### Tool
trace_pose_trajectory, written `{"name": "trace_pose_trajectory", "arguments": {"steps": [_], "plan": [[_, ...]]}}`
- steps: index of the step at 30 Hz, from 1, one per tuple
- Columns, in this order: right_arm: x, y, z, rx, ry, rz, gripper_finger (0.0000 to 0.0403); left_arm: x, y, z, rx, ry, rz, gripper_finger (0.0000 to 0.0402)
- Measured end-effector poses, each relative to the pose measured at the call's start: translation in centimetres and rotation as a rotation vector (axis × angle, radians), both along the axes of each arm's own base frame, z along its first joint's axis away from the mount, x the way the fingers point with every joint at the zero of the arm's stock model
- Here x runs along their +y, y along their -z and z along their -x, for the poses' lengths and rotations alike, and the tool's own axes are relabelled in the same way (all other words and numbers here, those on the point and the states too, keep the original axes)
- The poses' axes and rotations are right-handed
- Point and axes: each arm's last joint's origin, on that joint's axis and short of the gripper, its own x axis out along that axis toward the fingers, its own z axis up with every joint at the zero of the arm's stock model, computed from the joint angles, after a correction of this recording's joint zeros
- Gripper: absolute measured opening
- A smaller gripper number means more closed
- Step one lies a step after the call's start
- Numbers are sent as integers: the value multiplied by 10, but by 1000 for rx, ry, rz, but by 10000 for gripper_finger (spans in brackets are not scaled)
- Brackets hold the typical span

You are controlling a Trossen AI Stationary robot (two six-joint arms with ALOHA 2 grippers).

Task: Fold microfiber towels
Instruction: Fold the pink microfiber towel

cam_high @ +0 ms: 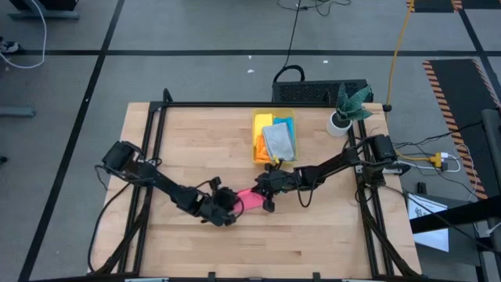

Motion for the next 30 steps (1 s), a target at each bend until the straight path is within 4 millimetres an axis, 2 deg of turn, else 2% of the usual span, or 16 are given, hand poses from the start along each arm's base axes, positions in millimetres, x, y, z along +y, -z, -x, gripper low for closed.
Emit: {"name": "trace_pose_trajectory", "arguments": {"steps": [5, 11, 13, 16, 18, 21, 26, 30], "plan": [[-1, -4, 2, 8, -4, 28, 42, 0, 5, 1, 26, -7, 10, 113], [-10, -26, 10, 8, 211, 172, 85, 0, 6, 3, 39, -3, 4, 113], [-6, -30, 11, -7, 187, 165, 89, 0, 6, 3, 39, -5, 5, 113], [7, -34, 12, -19, 48, 88, 90, 0, 6, 3, 39, -5, 6, 113], [15, -31, 12, -10, -52, 49, 87, 0, 7, 3, 39, -7, 8, 113], [22, -22, 13, 21, -79, 41, 80, 0, 6, 3, 38, -8, 9, 113], [18, -6, 14, 88, 107, 104, 65, 0, 6, 3, 33, -17, 20, 113], [14, -3, 17, 127, 163, 109, 55, 0, -3, 3, 0, -23, 46, 113]]}}
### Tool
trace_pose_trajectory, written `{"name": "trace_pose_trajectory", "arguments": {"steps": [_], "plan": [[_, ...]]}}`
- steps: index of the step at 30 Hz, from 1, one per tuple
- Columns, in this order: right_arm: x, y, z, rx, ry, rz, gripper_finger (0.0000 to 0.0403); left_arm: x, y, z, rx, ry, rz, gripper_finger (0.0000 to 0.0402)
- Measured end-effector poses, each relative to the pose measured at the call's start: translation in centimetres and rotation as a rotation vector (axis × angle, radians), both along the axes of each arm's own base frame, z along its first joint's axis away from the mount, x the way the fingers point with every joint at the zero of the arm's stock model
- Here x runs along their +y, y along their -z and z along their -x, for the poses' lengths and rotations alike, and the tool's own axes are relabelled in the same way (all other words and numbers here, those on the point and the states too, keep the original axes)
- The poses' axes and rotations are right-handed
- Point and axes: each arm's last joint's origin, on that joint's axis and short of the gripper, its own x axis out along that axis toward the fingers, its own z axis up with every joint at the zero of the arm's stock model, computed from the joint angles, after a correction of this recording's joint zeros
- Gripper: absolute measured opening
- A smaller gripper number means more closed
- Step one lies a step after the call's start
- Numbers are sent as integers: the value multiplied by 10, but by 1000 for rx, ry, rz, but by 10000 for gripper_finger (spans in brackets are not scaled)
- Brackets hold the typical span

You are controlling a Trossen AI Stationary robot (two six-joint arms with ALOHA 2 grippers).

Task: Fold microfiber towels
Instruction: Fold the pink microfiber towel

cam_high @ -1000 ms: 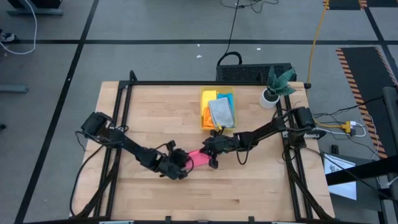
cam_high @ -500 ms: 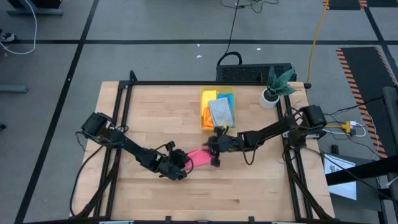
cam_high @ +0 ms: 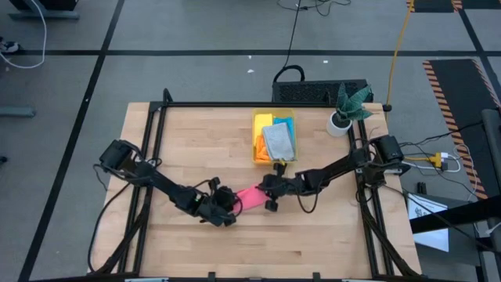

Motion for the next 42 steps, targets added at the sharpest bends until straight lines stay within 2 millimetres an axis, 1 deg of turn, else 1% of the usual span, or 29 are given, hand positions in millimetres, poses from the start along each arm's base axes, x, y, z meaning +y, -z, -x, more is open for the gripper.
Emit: {"name": "trace_pose_trajectory", "arguments": {"steps": [6, 9, 11, 13, 19, 21, 26, 28, 32, 35, 38, 42], "plan": [[0, 0, 0, 3, -1, -1, 52, 1, -19, 1, -64, -18, 40, 113], [0, 0, 0, 2, -4, 3, 52, 0, -23, -2, -106, -16, 54, 113], [0, 0, 0, 2, -12, 11, 52, 1, -24, -3, -111, 0, 34, 113], [1, 0, 0, 1, -13, 11, 52, 4, -19, -6, -99, -7, 20, 113], [0, 2, 2, 31, -14, 17, 52, 16, -7, 1, 6, -115, 16, 113], [1, 2, 2, 33, -15, 17, 52, 18, -3, 4, 30, -139, 14, 113], [5, 0, 3, 25, -57, 46, 56, 17, 8, 3, 50, -152, 30, 113], [7, -4, 4, 27, -70, 55, 66, 17, 11, 3, 57, -155, 34, 113], [7, -24, 6, -34, -70, 42, 101, 16, 12, 3, 58, -155, 41, 113], [15, -35, 5, -110, -166, 2, 137, 15, 12, 2, 56, -148, 53, 113], [29, -33, 1, -166, -308, -14, 172, 14, 11, 1, 56, -130, 85, 113], [46, -16, -5, -196, -429, 78, 206, 12, 11, 0, 48, -123, 126, 113]]}}
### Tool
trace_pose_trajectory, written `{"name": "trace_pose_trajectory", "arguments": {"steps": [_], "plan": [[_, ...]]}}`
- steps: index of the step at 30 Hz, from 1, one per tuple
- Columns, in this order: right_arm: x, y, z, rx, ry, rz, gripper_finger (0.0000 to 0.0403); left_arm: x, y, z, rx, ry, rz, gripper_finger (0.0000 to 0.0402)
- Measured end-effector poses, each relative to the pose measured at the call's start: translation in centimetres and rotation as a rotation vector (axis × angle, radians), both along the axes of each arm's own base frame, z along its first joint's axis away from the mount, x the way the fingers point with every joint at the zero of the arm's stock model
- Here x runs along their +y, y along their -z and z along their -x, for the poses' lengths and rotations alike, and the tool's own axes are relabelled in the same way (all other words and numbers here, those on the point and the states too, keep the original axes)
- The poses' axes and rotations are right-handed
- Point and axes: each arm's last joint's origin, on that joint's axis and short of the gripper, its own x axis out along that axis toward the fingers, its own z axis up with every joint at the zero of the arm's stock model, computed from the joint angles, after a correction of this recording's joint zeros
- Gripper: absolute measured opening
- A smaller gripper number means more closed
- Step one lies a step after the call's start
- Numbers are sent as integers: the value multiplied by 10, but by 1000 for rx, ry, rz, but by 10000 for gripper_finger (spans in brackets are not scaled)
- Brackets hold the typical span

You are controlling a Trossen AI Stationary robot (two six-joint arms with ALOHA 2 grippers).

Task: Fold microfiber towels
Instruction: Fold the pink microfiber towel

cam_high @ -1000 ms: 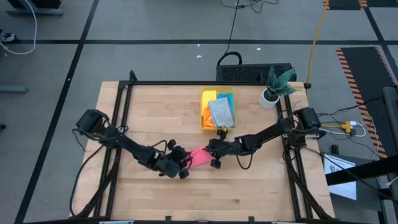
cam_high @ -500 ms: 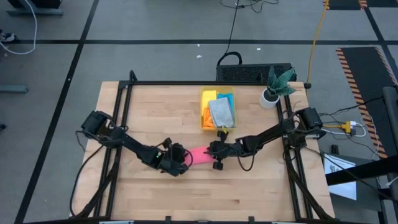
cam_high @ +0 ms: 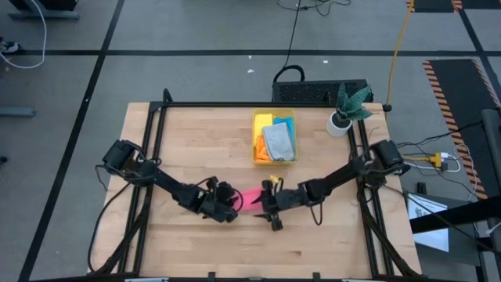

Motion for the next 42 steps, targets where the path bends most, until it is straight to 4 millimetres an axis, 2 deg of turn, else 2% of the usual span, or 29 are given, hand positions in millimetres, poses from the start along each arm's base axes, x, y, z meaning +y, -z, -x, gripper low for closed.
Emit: {"name": "trace_pose_trajectory", "arguments": {"steps": [4, 11, 15, 21, 24, 29, 32, 36, 42], "plan": [[11, 13, -8, -5, -76, 147, 219, -3, -1, -1, -11, 22, 11, 113], [10, 18, -13, 61, -105, 341, 214, -3, -8, -1, -19, 60, 3, 113], [6, 20, -16, 58, -98, 344, 213, -3, -17, -1, -45, 77, -1, 113], [1, 37, -21, 88, -121, 331, 212, -2, -25, 1, -57, 85, -3, 113], [0, 39, -23, 90, -118, 337, 212, -2, -25, 1, -56, 92, -14, 113], [-1, 36, -21, 105, -119, 339, 212, 5, -19, -1, -5, 98, -65, 113], [-1, 29, -16, 148, -117, 346, 212, 9, -14, -1, 22, 71, -27, 113], [-6, 12, -3, 242, -37, 361, 212, -1, -12, 2, 25, 110, 32, 113], [-16, 1, 13, 336, 93, 394, 212, -23, -25, -1, -120, 192, 71, 113]]}}
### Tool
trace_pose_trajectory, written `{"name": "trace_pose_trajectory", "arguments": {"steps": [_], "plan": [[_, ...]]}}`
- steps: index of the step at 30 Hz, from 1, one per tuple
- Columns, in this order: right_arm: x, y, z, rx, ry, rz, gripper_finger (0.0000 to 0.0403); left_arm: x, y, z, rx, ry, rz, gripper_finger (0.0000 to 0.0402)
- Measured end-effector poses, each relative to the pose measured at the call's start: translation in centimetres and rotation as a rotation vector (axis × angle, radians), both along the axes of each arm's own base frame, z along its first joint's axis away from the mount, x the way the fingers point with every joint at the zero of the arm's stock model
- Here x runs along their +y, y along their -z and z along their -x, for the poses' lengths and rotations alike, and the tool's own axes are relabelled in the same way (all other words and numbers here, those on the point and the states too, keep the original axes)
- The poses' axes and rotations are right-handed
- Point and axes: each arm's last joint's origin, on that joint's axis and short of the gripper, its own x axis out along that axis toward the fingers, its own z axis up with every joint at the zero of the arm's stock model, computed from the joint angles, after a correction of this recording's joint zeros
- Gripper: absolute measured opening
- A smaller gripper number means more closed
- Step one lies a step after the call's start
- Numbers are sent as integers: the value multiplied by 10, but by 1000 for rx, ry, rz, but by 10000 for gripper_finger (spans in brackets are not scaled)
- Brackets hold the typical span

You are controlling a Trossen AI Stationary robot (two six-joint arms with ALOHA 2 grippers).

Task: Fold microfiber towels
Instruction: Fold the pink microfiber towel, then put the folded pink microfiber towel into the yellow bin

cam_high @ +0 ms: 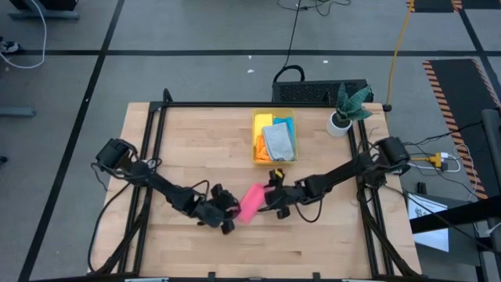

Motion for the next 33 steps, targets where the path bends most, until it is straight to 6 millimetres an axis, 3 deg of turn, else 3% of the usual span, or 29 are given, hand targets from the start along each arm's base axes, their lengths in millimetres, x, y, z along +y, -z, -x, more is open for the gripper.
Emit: {"name": "trace_pose_trajectory", "arguments": {"steps": [4, 7, 12, 17, 21, 26, 33], "plan": [[-4, -2, 10, 7, 76, 9, 212, -5, -11, 2, -51, 23, -13, 113], [-3, -8, 14, -37, 138, -76, 212, -4, -14, 4, -64, -5, -44, 113], [11, -12, 18, -61, 189, -312, 204, 4, -7, 10, 24, -71, -86, 113], [22, 0, 12, -59, 135, -409, 160, 11, 6, 12, 105, -148, -77, 113], [14, 12, 5, -59, 161, -391, 108, 9, 20, 5, 116, -111, -23, 113], [-7, 8, -1, -105, 237, -337, 53, 6, 28, -5, 59, -71, 0, 113], [-30, 3, 6, -27, 294, -263, 21, 1, 25, -11, -8, -20, 34, 113]]}}
